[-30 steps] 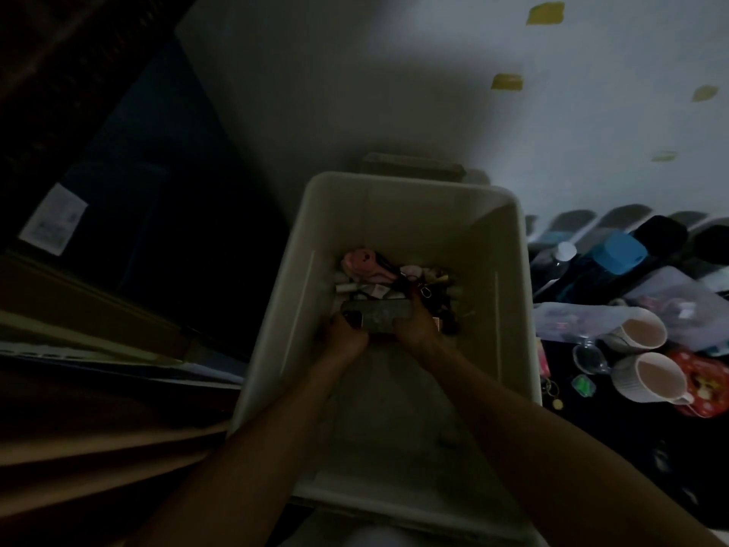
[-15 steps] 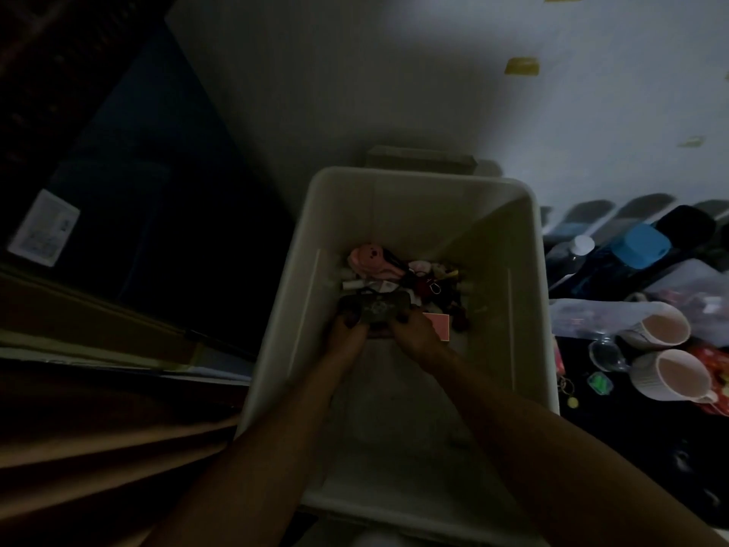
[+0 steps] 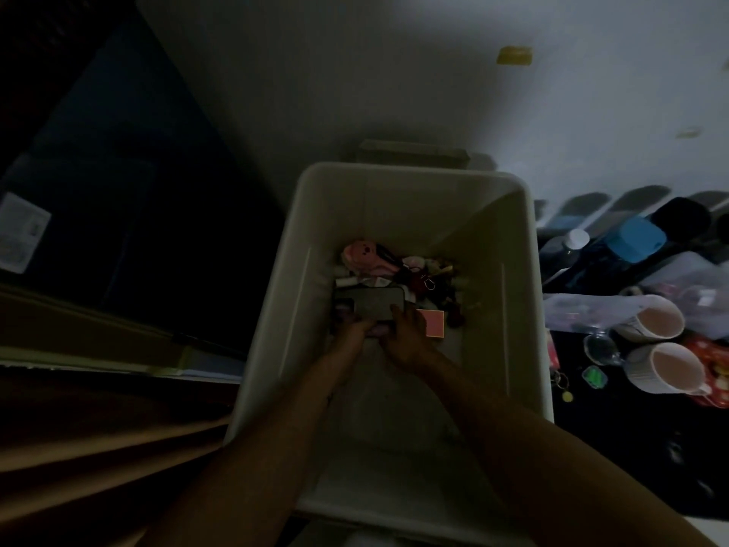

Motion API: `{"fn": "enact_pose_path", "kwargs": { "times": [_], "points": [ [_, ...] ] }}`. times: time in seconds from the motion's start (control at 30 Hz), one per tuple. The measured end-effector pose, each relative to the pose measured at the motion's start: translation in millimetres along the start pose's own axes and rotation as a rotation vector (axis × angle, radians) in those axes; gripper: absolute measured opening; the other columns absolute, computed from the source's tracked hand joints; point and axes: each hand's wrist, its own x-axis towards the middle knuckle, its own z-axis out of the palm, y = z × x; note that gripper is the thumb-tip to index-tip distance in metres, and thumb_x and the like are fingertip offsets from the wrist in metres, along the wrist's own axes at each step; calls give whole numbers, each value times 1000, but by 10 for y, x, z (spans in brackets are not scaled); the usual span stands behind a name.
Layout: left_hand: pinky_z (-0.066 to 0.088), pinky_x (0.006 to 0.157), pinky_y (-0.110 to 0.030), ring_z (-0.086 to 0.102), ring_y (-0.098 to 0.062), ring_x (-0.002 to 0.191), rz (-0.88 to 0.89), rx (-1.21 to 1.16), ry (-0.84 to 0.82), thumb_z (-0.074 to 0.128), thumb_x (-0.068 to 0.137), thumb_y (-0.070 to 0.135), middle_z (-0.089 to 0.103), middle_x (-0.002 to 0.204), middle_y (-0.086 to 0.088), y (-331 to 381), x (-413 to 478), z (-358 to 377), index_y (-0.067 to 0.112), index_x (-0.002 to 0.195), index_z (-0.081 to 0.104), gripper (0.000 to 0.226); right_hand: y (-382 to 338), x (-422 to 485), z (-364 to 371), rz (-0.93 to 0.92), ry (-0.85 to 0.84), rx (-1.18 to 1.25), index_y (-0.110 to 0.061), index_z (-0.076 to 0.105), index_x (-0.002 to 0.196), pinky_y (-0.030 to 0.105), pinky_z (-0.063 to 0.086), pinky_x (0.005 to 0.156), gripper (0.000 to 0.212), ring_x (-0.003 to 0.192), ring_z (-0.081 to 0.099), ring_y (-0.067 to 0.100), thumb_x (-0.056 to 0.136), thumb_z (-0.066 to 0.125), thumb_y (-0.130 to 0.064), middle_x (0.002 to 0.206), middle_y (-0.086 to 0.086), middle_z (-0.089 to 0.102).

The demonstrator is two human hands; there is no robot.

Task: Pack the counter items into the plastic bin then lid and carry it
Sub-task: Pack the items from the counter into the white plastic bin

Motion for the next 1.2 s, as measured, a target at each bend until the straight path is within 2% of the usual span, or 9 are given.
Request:
{"fn": "enact_pose_path", "kwargs": {
  "times": [0.13, 0.27, 0.43, 0.57, 0.73, 0.83, 0.97, 1.07, 1.2],
  "points": [
    [49, 96, -31, 51, -27, 125, 105, 197, 27, 66, 64, 43, 49, 143, -11, -112, -40, 54, 22, 132, 57, 71, 169, -24, 90, -32, -49, -110, -5, 8, 155, 36, 7, 119, 79, 149, -5, 36, 93, 56, -17, 161, 22, -3],
    [26, 116, -29, 28, -16, 139, 251, 363, -91, 60, 72, 47, 21, 153, 1, -59, -249, 137, 20, 138, 48, 72, 208, -58, 99, -65, 37, -57, 3, 23, 148, 35, 18, 116, 70, 143, 17, 39, 88, 58, -7, 155, 23, 20],
    [36, 108, -24, 40, -19, 132, 226, 412, -111, 53, 65, 31, 14, 158, -8, -82, -241, 195, 13, 138, 50, 75, 388, 6, 181, -84, 40, -174, -5, 12, 154, 39, 12, 122, 86, 148, 11, 35, 84, 60, -13, 160, 15, 13],
    [13, 114, -17, 9, -19, 149, 237, 510, -131, 59, 85, 21, -10, 162, -5, -141, -211, 175, 1, 153, 17, 83, 425, -3, 171, -84, 6, -259, -10, 4, 156, 38, 1, 121, 85, 150, -7, 33, 90, 58, -17, 163, 12, -6],
    [16, 116, -21, 2, -19, 150, 241, 484, -158, 57, 92, 8, -17, 161, -3, -167, -148, 157, -4, 142, 40, 54, 353, 26, 152, -73, -12, -250, -13, 7, 156, 41, 0, 122, 80, 150, -9, 34, 93, 55, -25, 163, 12, -6],
    [14, 118, -24, 10, -21, 150, 301, 453, -108, 51, 97, 12, -9, 163, -3, -151, -129, 128, 8, 151, 32, 57, 288, 45, 85, -42, -7, -269, -16, 10, 156, 43, 9, 122, 79, 150, 0, 32, 92, 56, -25, 163, 12, 0],
    [25, 120, -42, 24, -20, 146, 309, 440, -60, 54, 91, 49, 12, 163, -3, -107, -169, 55, 42, 142, 34, 55, 181, 2, 11, -26, 21, -301, -8, 38, 142, 45, 25, 115, 58, 145, 18, 34, 89, 55, -21, 160, 16, 14],
    [26, 117, -32, 32, -20, 140, 245, 470, -77, 55, 98, 29, 30, 150, 0, 60, -289, 18, 12, 152, 28, 63, 96, -70, -10, -49, 13, -338, -11, 43, 138, 46, 24, 115, 50, 145, 18, 34, 91, 54, -21, 158, 18, 19],
    [44, 89, -28, 56, -25, 114, 264, 562, -47, 54, 92, 15, 56, 117, -6, 239, -444, -25, -2, 125, 58, 37, -66, -195, -138, -115, 47, -347, -14, 33, 148, 43, 20, 119, 59, 148, 14, 33, 94, 52, -30, 161, 15, 12]
  ]
}}
